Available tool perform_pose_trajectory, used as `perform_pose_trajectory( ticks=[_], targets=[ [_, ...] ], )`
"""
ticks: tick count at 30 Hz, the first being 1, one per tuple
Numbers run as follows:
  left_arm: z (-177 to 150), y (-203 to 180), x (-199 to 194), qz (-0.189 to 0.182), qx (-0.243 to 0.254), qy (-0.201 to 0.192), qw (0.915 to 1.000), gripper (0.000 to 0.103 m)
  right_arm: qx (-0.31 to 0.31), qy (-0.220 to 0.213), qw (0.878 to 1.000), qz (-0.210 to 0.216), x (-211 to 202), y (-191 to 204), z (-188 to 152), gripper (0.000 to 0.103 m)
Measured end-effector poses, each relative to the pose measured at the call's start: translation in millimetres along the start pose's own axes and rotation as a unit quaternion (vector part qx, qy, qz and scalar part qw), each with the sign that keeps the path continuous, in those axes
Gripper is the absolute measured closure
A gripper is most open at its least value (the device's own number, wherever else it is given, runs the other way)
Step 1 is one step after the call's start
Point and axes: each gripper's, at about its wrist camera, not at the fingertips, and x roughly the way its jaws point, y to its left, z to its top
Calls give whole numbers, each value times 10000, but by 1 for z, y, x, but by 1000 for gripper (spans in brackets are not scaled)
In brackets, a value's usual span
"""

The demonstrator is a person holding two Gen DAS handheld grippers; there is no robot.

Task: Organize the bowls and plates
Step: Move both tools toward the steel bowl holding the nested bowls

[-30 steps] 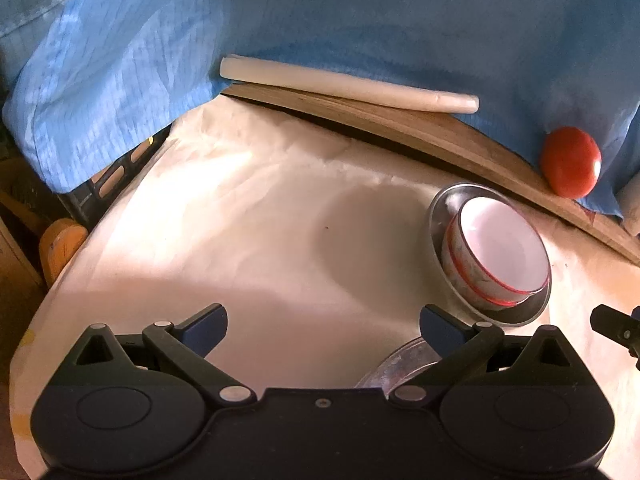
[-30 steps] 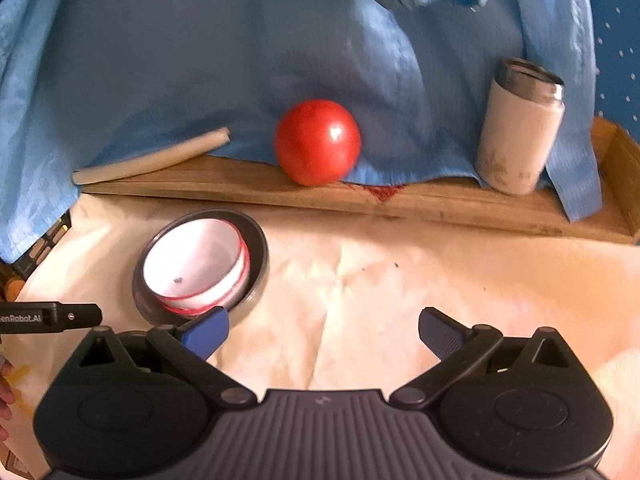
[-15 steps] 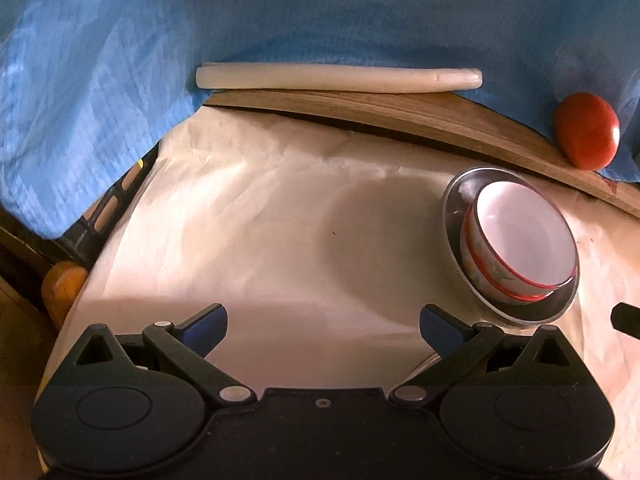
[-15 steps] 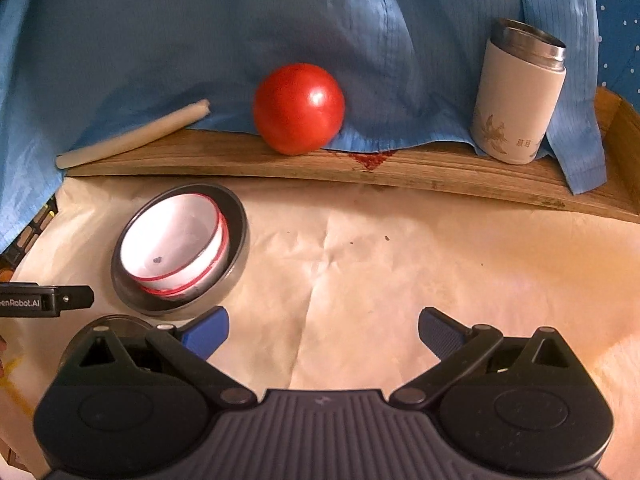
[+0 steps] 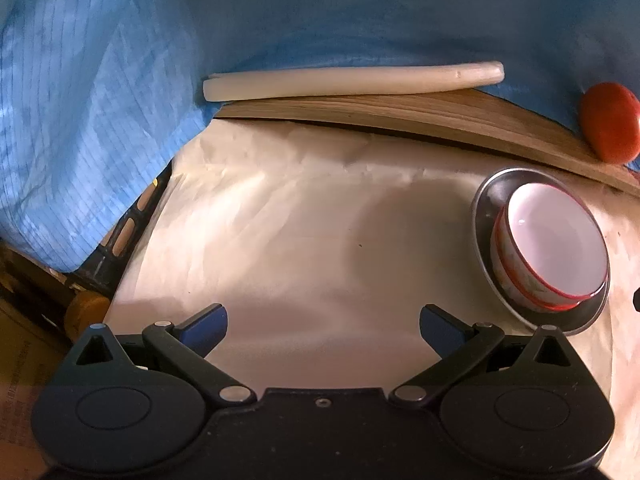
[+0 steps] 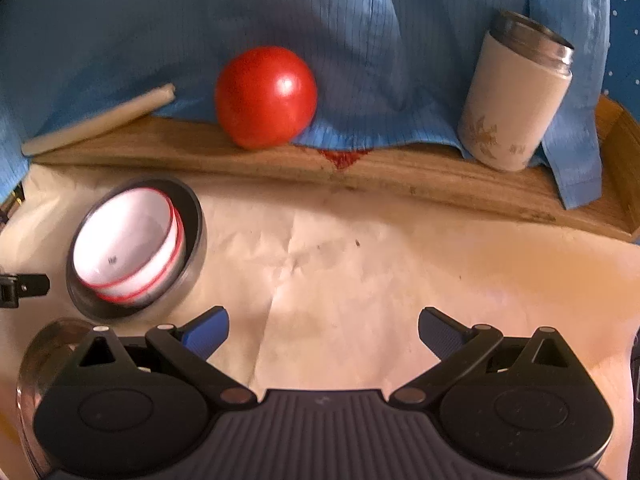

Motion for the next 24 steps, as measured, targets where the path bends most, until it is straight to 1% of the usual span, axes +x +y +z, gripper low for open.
perform_pose_trajectory(
  ticks=[4,8,11,13,17,19,24],
  targets=[
    [2,2,3,17,98,-11,10000,1,-152,-152,9997,86,-3,1,10,0],
    [6,4,3,-3,112,-16,9999,1,-349,-93,9991,207,-1,7,22,0],
    [12,7,3,-237,-18,85,9997,1,-388,12,9985,388,3,11,27,0],
    [16,9,4,-392,-188,178,9989,1,-388,107,9981,473,7,14,29,0],
    [19,8,6,-574,-506,299,9966,1,-382,188,9979,489,12,18,30,0],
    [20,5,7,-609,-525,312,9963,1,-374,202,9980,464,14,19,30,0],
    [23,-4,8,-721,-366,264,9964,1,-300,262,9983,420,19,16,32,0]
  ],
)
